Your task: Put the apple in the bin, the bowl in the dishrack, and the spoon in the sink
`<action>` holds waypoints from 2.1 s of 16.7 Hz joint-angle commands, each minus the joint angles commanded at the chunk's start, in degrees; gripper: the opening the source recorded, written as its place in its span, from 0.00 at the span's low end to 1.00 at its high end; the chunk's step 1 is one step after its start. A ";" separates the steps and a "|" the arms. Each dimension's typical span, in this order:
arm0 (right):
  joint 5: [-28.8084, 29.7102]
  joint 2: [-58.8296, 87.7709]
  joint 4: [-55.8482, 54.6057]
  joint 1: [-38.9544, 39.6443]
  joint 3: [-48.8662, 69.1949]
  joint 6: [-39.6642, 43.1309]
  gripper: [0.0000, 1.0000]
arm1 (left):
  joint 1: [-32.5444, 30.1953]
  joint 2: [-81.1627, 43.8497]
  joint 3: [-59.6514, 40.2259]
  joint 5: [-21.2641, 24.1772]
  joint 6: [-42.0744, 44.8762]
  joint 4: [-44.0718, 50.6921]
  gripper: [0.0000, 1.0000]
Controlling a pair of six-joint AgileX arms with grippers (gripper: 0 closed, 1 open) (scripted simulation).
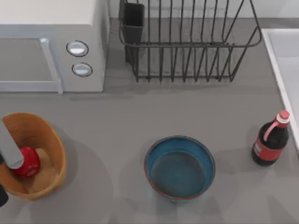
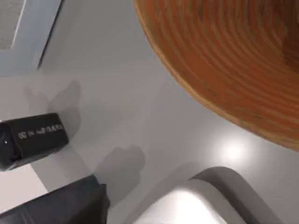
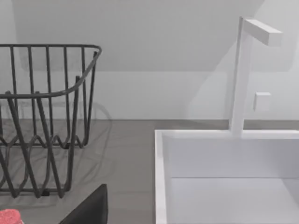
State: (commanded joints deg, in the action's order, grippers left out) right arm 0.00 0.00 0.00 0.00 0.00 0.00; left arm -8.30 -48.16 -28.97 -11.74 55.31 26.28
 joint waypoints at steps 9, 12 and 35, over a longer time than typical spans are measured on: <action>0.00 0.00 0.00 0.00 0.00 0.00 1.00 | 7.36 42.24 24.96 9.96 -48.67 -23.05 1.00; 0.00 0.00 0.00 0.00 0.00 0.00 1.00 | 8.20 47.45 28.49 11.51 -54.51 -25.89 1.00; 0.62 66.08 44.90 31.31 54.60 -29.08 1.00 | 8.30 48.16 28.98 11.74 -55.31 -26.28 1.00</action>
State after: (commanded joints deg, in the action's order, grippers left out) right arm 0.62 66.08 44.90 31.31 54.60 -29.08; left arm 0.00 0.00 0.00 0.00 0.00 0.00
